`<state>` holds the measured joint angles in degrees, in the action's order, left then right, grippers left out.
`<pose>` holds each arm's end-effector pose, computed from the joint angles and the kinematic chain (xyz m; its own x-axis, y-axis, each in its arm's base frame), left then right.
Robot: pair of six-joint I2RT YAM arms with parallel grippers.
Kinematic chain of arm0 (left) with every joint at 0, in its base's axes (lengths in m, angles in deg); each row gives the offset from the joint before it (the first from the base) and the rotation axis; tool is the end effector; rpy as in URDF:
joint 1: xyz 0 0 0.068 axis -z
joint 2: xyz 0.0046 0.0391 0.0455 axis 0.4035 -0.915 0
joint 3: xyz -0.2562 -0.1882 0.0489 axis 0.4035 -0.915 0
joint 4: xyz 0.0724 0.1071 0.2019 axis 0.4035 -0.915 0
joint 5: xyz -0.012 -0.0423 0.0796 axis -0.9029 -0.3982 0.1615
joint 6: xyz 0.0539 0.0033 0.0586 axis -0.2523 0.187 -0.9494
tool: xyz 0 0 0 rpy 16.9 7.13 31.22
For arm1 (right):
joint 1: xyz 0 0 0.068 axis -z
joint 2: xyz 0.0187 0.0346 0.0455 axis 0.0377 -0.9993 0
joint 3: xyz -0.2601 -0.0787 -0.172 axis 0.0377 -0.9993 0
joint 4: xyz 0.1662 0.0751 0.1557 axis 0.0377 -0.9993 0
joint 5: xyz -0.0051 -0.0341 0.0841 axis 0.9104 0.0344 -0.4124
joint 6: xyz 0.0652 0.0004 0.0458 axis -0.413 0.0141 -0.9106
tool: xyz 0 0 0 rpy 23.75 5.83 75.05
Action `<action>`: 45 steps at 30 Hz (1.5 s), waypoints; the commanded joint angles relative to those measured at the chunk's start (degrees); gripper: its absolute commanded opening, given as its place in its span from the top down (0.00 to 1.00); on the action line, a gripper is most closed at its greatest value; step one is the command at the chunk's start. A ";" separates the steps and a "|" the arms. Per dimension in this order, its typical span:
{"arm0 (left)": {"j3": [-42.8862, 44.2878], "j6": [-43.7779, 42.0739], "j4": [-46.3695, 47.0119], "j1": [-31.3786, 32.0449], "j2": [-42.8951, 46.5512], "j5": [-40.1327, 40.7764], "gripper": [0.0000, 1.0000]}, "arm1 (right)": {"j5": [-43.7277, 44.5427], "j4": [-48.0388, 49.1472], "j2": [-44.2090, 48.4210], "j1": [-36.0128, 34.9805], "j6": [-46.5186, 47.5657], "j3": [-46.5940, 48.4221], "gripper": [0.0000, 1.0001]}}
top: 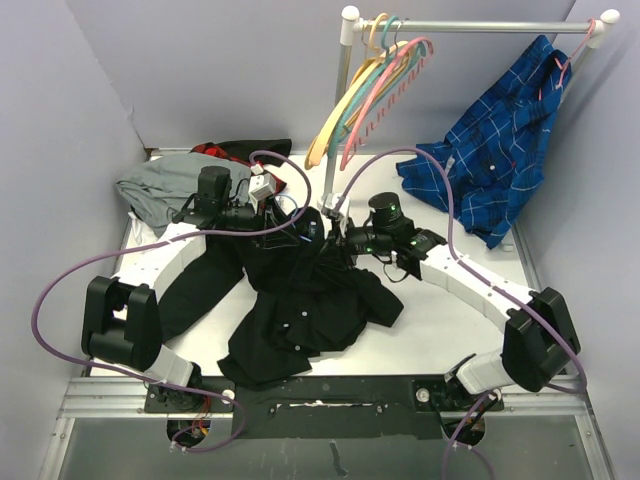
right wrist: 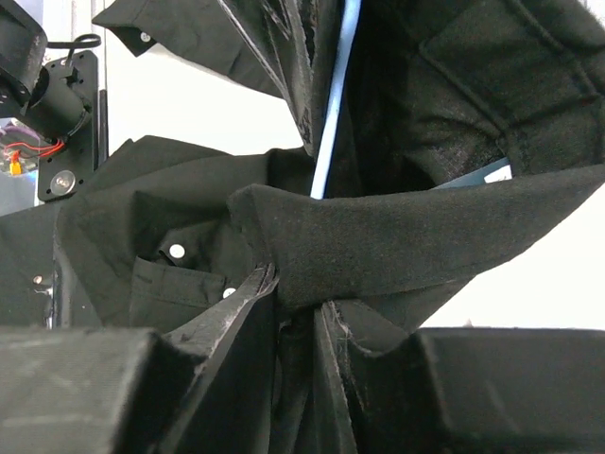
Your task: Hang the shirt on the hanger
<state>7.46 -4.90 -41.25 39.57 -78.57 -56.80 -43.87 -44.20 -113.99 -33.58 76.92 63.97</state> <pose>0.2837 -0.1482 0.3396 -0.3053 0.1536 -0.9398 0.9521 0.0337 -0.3038 0.2225 0.2168 0.3345 -0.3091 -0.3003 -0.9024 -0.9412 0.2325 0.2450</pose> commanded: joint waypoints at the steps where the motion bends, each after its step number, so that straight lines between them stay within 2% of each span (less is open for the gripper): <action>1: 1.88 -0.06 0.84 0.56 2.45 -1.98 1.00 | 0.26 4.39 -2.00 -0.71 0.07 2.09 0.79; 6: 2.12 -0.24 0.38 0.56 2.62 -2.19 1.00 | 2.67 4.89 -2.51 -0.66 1.62 0.35 0.69; 12: 2.15 -1.17 -0.80 0.50 2.69 -2.36 1.00 | 4.91 5.91 -2.67 -0.31 2.60 -1.48 0.65; 14: 2.15 -1.68 -1.28 0.57 2.79 -2.42 1.00 | 4.60 5.96 -2.69 -0.24 2.68 -1.79 0.74; 17: 2.21 -2.01 -1.75 0.52 2.89 -2.48 1.00 | 3.98 6.86 -1.85 -0.22 2.72 -2.75 1.00; 21: 3.13 -5.86 -5.64 0.52 2.98 -2.33 1.00 | 2.02 6.55 1.91 -0.29 2.38 -5.13 1.00; 24: 5.36 -13.38 -14.45 0.57 2.71 -1.44 1.00 | 1.56 4.26 6.26 -0.32 1.58 -7.18 1.00; 25: 6.26 -15.94 -17.63 0.60 2.55 -1.04 0.94 | 1.75 2.67 7.59 -0.26 1.13 -7.45 1.00; 26: 7.67 -18.94 -21.81 0.60 2.12 -0.43 0.73 | 2.07 0.44 8.99 -0.21 1.24 -7.68 1.00; 27: 9.14 -22.72 -26.17 0.64 1.66 0.30 0.47 | 2.44 -1.36 10.23 -0.26 1.54 -8.06 1.00; 28: 10.72 -26.27 -31.04 0.65 1.22 0.93 0.14 | 3.42 -2.52 11.68 -0.21 1.56 -8.61 1.00; 29: 12.14 -30.09 -34.91 0.61 0.80 1.69 0.04 | 4.47 -3.61 13.16 -0.17 1.32 -9.16 1.00; 32: 13.28 -37.22 -40.86 -0.02 1.33 6.40 0.02 | 7.43 -6.78 17.58 0.41 1.00 -10.57 1.00; 37: 10.66 -37.91 -38.38 -6.29 3.65 8.91 0.02 | 10.08 -10.17 21.83 0.90 -0.22 -12.54 1.00; 42: 16.64 -43.82 -50.90 -10.18 1.98 8.43 0.02 | 13.21 -11.37 24.07 0.99 -0.36 -14.25 1.00; 45: 18.86 -44.29 -55.93 -10.98 2.45 9.33 0.02 | 17.59 -11.33 25.40 1.00 -1.31 -14.10 1.00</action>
<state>20.90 -44.76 -87.78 29.17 -78.11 -47.01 -31.87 -56.44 -91.26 -32.75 77.05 49.37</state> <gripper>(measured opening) 0.979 0.054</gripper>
